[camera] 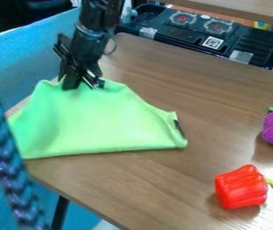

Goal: Fold the green cloth from bottom right to top left

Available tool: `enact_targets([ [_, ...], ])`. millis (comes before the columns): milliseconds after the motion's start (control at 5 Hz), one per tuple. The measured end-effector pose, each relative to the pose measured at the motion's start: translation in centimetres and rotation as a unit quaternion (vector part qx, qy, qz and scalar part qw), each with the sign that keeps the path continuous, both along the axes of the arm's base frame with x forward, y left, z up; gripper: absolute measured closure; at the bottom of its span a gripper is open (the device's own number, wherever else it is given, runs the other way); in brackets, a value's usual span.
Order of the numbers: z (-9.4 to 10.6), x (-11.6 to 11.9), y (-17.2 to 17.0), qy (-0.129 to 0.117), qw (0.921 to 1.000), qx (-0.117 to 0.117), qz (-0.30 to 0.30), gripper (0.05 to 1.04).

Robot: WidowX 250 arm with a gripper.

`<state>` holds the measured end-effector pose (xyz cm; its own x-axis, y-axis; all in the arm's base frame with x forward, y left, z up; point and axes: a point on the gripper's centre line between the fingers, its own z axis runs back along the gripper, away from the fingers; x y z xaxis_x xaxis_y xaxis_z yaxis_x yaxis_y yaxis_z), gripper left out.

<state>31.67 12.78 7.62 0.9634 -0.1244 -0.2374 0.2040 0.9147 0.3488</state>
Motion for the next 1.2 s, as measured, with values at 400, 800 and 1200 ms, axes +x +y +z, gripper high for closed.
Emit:
enact_targets([
  [400,0.6,2.3,2.4,0.004,0.9995,-0.017,0.026,1.024],
  [800,1.1,3.5,4.0,-0.007,0.9990,-0.040,0.020,0.847],
  [1200,0.9,3.4,4.8,-0.031,0.9964,-0.076,0.019,0.279],
])
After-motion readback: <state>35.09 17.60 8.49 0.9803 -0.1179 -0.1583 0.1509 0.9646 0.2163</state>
